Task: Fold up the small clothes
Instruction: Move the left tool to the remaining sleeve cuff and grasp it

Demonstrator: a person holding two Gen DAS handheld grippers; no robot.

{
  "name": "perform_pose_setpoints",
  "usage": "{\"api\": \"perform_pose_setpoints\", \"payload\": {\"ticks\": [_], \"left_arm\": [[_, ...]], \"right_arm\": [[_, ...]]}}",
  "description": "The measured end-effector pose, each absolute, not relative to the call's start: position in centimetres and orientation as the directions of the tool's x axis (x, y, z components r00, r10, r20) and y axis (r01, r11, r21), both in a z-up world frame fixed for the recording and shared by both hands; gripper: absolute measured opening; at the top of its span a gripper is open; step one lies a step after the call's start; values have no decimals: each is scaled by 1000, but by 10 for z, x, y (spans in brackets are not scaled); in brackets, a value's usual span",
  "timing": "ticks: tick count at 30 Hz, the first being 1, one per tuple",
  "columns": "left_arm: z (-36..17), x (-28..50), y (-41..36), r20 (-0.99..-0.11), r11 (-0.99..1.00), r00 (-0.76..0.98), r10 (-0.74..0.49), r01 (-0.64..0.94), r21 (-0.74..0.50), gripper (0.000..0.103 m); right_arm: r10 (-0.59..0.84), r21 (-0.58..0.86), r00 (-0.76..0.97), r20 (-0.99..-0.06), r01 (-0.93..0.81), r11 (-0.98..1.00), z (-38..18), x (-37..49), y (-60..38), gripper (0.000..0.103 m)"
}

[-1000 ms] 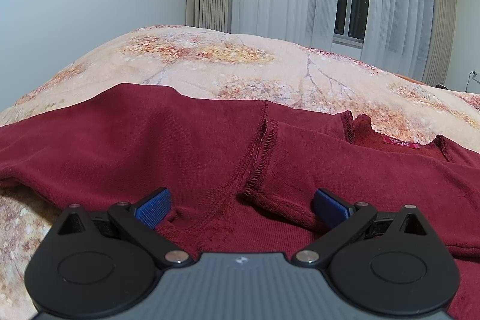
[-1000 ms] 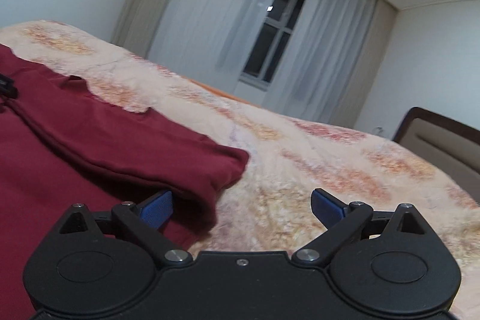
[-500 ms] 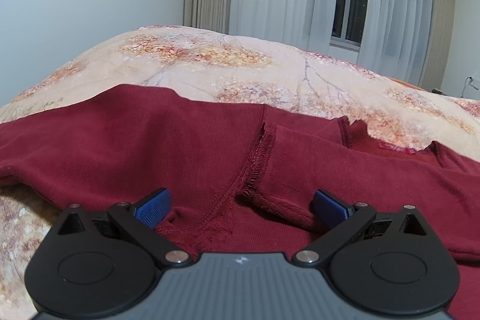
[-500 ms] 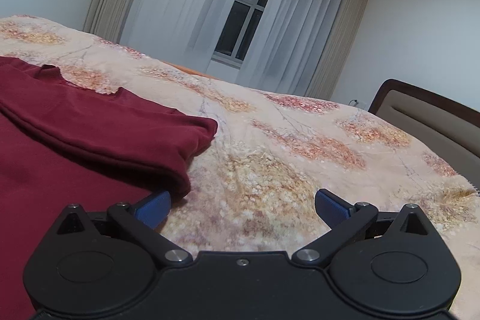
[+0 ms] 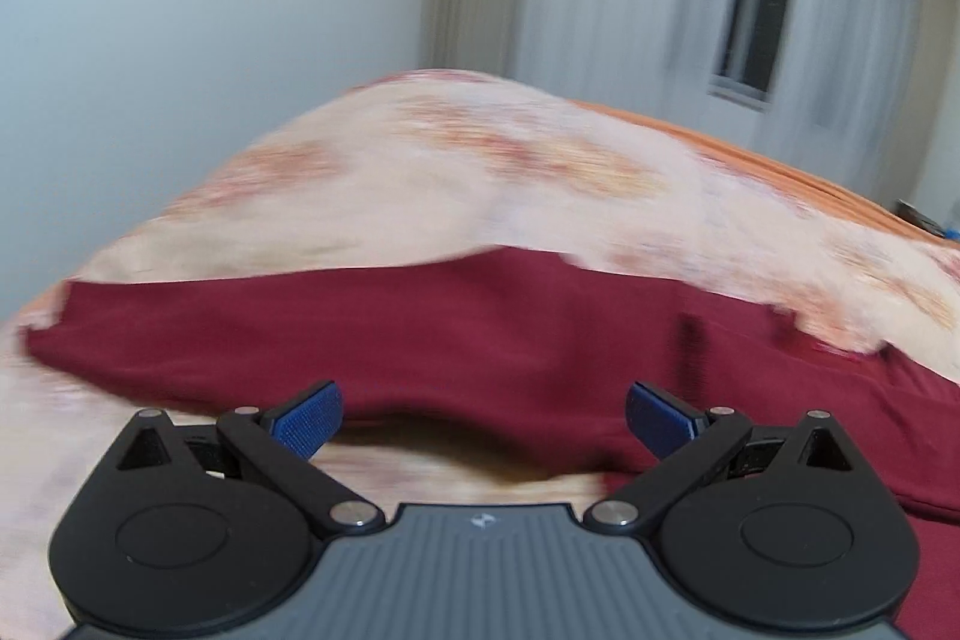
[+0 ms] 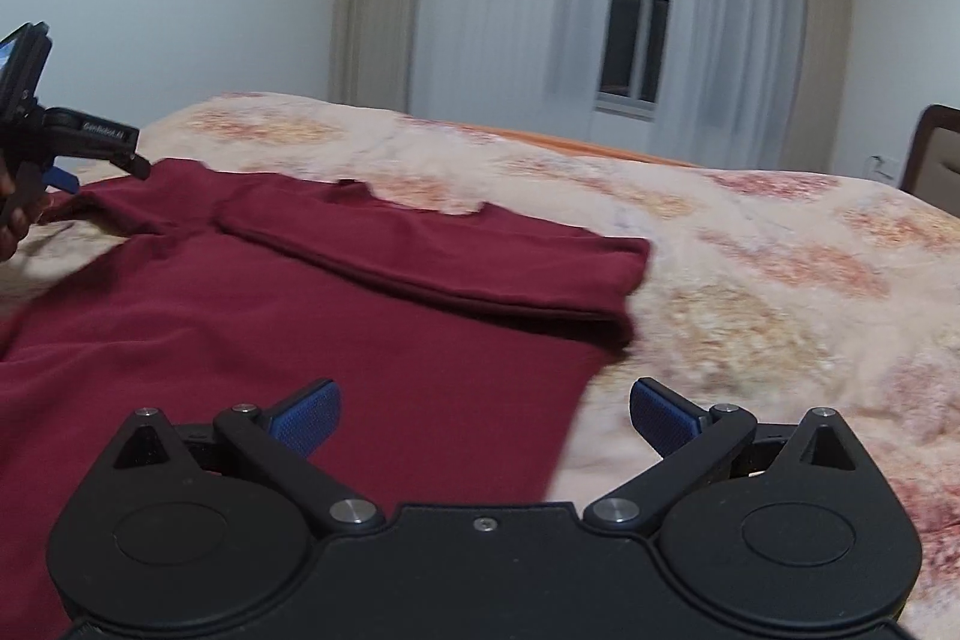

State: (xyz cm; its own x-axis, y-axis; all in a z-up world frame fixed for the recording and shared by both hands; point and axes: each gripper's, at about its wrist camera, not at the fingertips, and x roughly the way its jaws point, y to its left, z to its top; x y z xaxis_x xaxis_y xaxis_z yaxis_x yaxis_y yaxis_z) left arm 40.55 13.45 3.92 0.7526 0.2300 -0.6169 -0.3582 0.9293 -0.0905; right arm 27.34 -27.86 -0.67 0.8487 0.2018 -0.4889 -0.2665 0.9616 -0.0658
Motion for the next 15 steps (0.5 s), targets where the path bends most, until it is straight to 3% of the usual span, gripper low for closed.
{"api": "perform_pose_setpoints", "payload": {"ticks": [6,12,15], "left_arm": [[44,369,223,-630,861,702,332,-498,-101,103],[14,351,286,-649,763,683,335,-601,-239,103],[6,346,301,-606,720,730,315,-600,-349,103]], "right_arm": [[260,-46,833,-489,-322,945,-9,263,-235,102],[287,-18,811,-510,-344,939,-19,265,-210,102],[264,-47,807,-529,-339,940,-25,267,-204,102]]}}
